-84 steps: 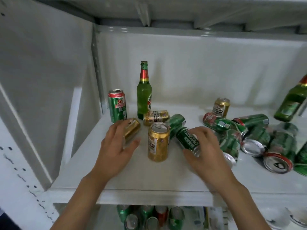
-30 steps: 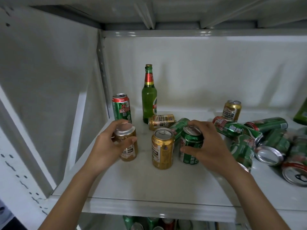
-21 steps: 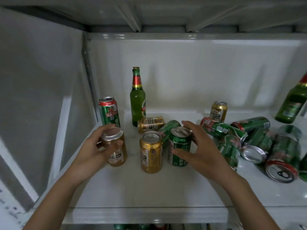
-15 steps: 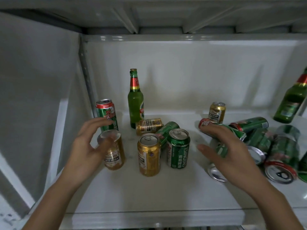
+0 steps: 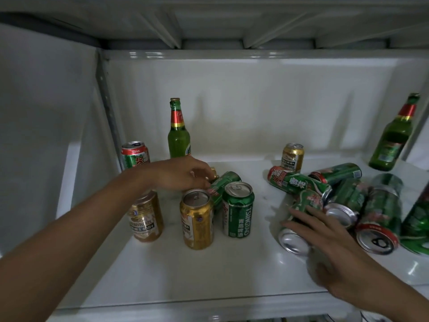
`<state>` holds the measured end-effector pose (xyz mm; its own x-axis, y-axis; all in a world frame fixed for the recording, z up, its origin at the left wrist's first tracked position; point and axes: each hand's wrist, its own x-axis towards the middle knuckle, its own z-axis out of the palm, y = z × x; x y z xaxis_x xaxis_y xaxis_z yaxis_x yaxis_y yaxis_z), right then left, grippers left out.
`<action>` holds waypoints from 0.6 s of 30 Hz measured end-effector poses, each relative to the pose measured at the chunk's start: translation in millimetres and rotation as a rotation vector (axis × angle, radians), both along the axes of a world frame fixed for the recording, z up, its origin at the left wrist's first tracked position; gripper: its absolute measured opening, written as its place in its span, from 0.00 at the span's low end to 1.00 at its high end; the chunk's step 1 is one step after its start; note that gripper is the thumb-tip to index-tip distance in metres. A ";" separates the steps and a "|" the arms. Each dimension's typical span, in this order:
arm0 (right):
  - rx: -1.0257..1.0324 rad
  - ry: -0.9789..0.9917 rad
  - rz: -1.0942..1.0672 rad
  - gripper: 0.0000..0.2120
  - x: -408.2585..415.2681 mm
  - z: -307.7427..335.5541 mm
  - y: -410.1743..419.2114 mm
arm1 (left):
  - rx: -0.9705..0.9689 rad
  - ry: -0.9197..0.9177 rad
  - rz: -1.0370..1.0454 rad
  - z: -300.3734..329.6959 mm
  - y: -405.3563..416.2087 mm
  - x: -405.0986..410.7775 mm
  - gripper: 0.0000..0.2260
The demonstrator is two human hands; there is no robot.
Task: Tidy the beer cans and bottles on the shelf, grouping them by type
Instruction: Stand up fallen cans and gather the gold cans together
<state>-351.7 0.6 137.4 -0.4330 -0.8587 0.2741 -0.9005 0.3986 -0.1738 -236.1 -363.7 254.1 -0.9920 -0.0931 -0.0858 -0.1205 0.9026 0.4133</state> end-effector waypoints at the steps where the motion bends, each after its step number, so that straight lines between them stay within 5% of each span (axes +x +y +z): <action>1: -0.019 0.061 0.000 0.51 0.1 -2.7 -2.3 | -0.016 -0.070 0.017 -1.5 -0.6 -9.4 0.17; 8: -0.082 0.309 -0.043 0.50 -0.2 -12.2 -16.3 | 0.104 -0.391 0.183 -26.6 -21.2 -45.5 0.28; 11: -0.078 0.320 -0.003 0.48 -4.9 -9.8 -16.1 | 0.198 -0.476 0.207 -36.6 -25.2 -50.4 0.24; 18: -0.055 0.307 0.053 0.45 -9.5 -1.9 -13.9 | 0.191 -0.361 0.235 -45.9 -19.8 -52.4 0.13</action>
